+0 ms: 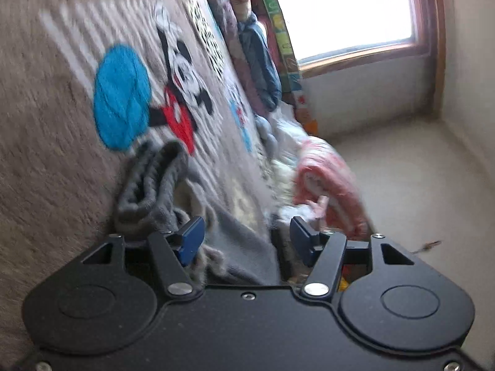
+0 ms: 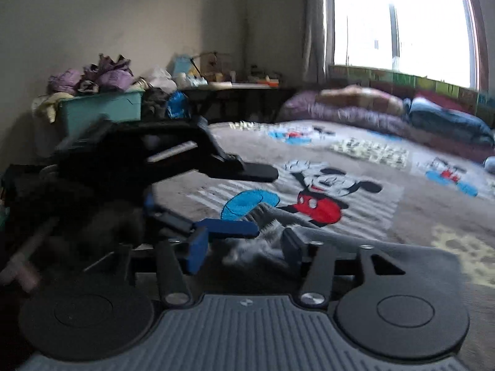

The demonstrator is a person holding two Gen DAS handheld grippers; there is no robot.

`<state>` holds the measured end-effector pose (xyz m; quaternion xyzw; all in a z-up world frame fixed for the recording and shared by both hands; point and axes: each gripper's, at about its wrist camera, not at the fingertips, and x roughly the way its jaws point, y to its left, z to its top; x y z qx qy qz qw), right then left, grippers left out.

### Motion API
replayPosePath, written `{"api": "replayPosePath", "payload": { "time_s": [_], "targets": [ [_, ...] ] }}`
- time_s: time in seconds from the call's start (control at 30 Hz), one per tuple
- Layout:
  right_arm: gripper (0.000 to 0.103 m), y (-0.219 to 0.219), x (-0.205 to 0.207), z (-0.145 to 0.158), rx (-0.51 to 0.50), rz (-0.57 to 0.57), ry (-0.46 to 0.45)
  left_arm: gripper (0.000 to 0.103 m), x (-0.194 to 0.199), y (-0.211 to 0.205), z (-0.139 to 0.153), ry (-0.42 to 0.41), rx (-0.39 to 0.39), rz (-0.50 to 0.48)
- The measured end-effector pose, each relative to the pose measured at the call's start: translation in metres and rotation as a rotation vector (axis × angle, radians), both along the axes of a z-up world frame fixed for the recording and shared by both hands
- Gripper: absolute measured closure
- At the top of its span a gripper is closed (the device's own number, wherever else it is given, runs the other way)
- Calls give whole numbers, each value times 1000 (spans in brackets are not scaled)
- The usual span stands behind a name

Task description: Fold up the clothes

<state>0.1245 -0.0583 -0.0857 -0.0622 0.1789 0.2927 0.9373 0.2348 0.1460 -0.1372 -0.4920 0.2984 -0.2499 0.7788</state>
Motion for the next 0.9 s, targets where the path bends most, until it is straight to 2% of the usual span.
{"api": "replayPosePath", "payload": {
  "time_s": [0.13, 0.23, 0.33, 0.6, 0.63, 0.7, 0.73, 0.77, 0.9],
  "targets": [
    [42, -43, -33, -2, -119, -106, -85, 44, -11, -1, 20, -52, 184, 23],
    [43, -73, -34, -15, -198, -215, -78, 44, -13, -11, 20, -29, 280, -4],
    [42, -95, -29, -22, -168, -261, -49, 44, -9, -25, 15, -10, 360, -6],
    [42, -91, 0, -41, -194, -278, -47, 46, 4, -31, 9, 60, 318, 23],
    [46, -91, 5, -43, -195, -290, -47, 50, 3, -31, 10, 67, 321, 36],
    [49, -96, 7, -44, -177, -337, -45, 51, 3, -32, 10, 78, 331, 32],
    [49, -99, 8, -45, -156, -345, -31, 63, 3, -33, 10, 83, 337, 29],
    [51, -102, 8, -47, -137, -352, -16, 65, 4, -34, 9, 89, 342, 26],
    [54, -106, 13, -53, -116, -343, 28, 65, 4, -38, 9, 110, 364, 12]
  ]
}}
